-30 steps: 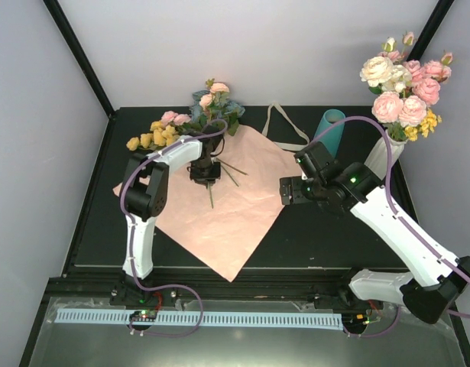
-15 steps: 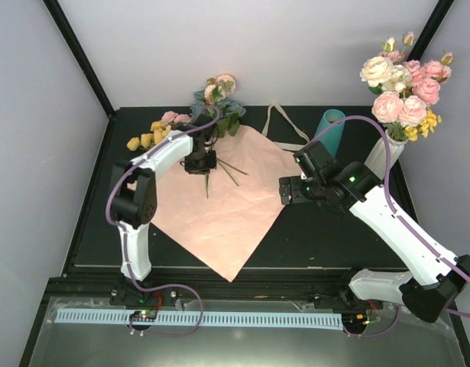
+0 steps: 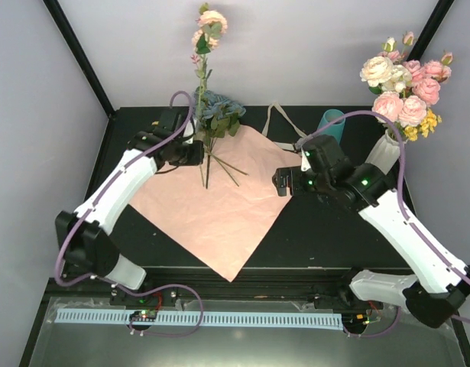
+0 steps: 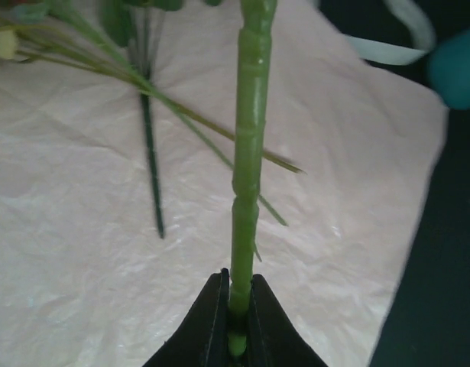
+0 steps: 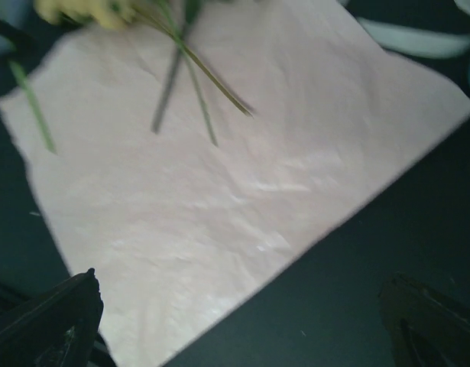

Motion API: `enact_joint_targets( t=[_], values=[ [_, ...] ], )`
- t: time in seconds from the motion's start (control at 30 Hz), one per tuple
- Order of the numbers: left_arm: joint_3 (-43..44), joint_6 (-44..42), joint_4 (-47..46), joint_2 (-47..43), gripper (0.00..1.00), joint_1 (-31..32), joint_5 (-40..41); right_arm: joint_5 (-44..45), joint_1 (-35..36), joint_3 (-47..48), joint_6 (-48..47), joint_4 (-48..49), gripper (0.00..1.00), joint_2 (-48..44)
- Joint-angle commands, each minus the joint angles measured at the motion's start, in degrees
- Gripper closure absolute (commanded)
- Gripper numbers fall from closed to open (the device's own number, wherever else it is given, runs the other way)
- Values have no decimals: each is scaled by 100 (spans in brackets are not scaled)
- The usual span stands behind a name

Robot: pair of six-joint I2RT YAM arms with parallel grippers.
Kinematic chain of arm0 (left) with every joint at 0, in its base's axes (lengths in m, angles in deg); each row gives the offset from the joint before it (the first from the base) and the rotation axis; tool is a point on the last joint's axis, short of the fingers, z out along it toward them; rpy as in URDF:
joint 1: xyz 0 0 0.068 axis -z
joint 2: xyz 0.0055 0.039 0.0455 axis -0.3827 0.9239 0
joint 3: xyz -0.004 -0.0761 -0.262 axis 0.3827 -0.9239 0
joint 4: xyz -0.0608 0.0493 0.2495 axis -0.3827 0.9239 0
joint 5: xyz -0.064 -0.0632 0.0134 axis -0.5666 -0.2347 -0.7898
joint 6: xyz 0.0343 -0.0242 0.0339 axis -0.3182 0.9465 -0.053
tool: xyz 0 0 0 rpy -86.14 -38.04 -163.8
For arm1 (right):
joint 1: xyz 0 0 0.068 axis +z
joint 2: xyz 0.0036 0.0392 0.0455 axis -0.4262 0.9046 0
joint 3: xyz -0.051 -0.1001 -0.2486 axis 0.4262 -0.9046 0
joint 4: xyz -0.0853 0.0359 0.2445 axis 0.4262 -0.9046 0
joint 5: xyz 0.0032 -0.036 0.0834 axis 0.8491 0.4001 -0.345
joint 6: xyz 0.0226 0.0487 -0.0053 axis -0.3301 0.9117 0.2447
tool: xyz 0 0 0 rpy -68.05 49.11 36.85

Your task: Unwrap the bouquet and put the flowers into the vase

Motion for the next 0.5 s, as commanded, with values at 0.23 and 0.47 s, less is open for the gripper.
enact_joint_targets(
  t=[0.23,0.47],
  values=[
    [-1675,-644,-1958,-2157,98,36,-3330,-855,7,-167,-11,3312,0,-1651],
    [-2230,-535,-2568,-3093,98,837,-3853,-1385,2,469,-133,4037,0,-1465]
  ],
)
